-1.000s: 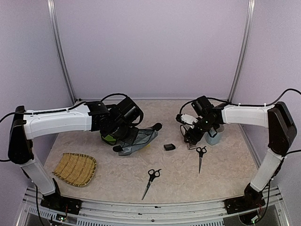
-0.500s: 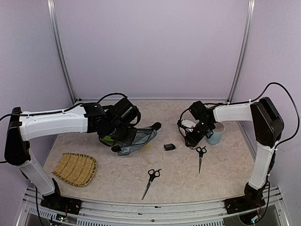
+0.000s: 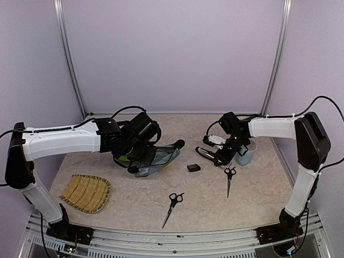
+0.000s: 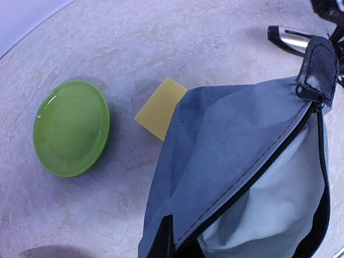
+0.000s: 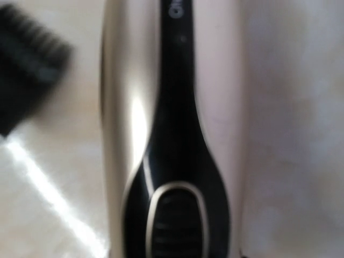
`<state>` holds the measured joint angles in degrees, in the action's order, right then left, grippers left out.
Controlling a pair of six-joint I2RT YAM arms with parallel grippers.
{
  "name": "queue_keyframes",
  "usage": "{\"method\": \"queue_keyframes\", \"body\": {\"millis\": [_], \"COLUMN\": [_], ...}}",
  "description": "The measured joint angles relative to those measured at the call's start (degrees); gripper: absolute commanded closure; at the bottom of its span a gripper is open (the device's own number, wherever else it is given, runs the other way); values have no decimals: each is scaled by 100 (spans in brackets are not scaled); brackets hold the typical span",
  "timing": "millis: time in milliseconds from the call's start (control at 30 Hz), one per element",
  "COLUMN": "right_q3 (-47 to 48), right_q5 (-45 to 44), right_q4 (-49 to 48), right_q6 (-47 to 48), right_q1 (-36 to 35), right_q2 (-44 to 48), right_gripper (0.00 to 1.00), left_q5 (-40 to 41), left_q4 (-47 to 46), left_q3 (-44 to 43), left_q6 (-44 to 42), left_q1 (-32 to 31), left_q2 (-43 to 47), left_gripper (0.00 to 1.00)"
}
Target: Sort the hair-cutting tools
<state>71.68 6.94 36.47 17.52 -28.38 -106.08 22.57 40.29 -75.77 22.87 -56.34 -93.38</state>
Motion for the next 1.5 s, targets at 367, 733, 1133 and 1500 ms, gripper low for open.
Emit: {"method": "queue_keyframes", "body": {"millis": [367,733,1133,1500], "right_q3": [-26,-210,-140,-398], "right_q5": [-1158,-2575,-3390,-3873], "right_q4": [87,-225,-525,-625], "right_q6": [2236,4315,6358,6629], "right_q1": [-1362,-2181,-2828,-3727], "right_q2": [2232,2041,1945,1880], "right_gripper": [93,93,95,100], "left_q5": [-321,-1082,-1963,-2465], "left_q4": [151,310,422,278], "left_q3": [-254,-730,-1165,-1300], "left_q6": [157,476,713,890], "left_q1": [83,85,44,31], "left_q2": [-549,-927,-1196,-1246], "left_gripper": [100,100,100,100]}}
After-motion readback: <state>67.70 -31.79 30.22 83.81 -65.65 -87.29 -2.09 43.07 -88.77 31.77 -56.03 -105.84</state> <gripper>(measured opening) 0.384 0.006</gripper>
